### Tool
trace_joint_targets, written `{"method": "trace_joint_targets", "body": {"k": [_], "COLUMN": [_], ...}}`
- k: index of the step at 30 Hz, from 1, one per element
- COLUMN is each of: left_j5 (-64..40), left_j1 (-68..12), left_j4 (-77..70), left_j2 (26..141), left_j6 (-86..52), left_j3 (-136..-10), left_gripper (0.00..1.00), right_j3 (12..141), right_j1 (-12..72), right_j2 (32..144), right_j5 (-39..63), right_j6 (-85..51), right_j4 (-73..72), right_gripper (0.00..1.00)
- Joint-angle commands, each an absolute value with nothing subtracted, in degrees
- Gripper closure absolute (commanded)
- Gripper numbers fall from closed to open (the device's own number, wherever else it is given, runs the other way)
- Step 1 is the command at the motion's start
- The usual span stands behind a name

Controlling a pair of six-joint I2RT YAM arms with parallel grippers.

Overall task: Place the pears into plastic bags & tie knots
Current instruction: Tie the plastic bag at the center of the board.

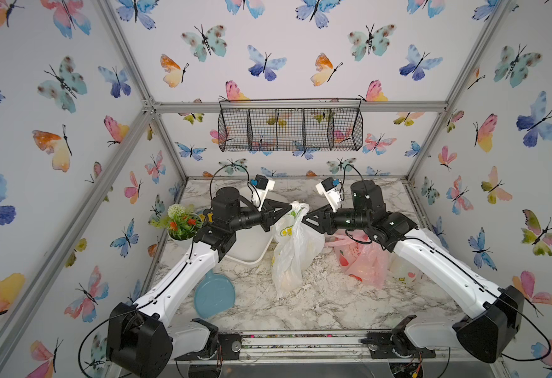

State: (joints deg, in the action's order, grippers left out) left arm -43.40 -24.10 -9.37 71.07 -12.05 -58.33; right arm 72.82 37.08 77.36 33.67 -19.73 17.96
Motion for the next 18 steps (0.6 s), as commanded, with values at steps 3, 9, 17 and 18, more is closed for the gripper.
{"method": "trace_joint_targets", "body": {"k": [3, 9, 17, 18], "left_j5": [-44.85, -45.50, -47.56, -47.57], "left_j1": [-23.91, -23.84, -16.27, -15.73], "left_j4": [-10.42, -9.95, 7.83, 9.00], "left_j2": [70.92, 70.29, 65.11, 63.99], "left_j6": [-11.78, -12.07, -7.41, -7.60], "left_j3": [-57.92, -58.36, -60.80, -60.71], "left_gripper": [1.00, 1.00, 1.00, 1.00], "right_j3": [72.80, 72.02, 72.31, 71.87], "right_j1": [37.66, 37.69, 36.05, 35.72], "right_j2": [76.99, 76.98, 73.54, 73.40], "right_j5": [39.39, 36.57, 21.36, 19.38], "right_j6": [-26.70, -29.61, -14.17, -12.83], "right_j4": [11.67, 11.11, 31.32, 33.29], "right_gripper": [0.59, 0.89, 0.97, 0.97]}}
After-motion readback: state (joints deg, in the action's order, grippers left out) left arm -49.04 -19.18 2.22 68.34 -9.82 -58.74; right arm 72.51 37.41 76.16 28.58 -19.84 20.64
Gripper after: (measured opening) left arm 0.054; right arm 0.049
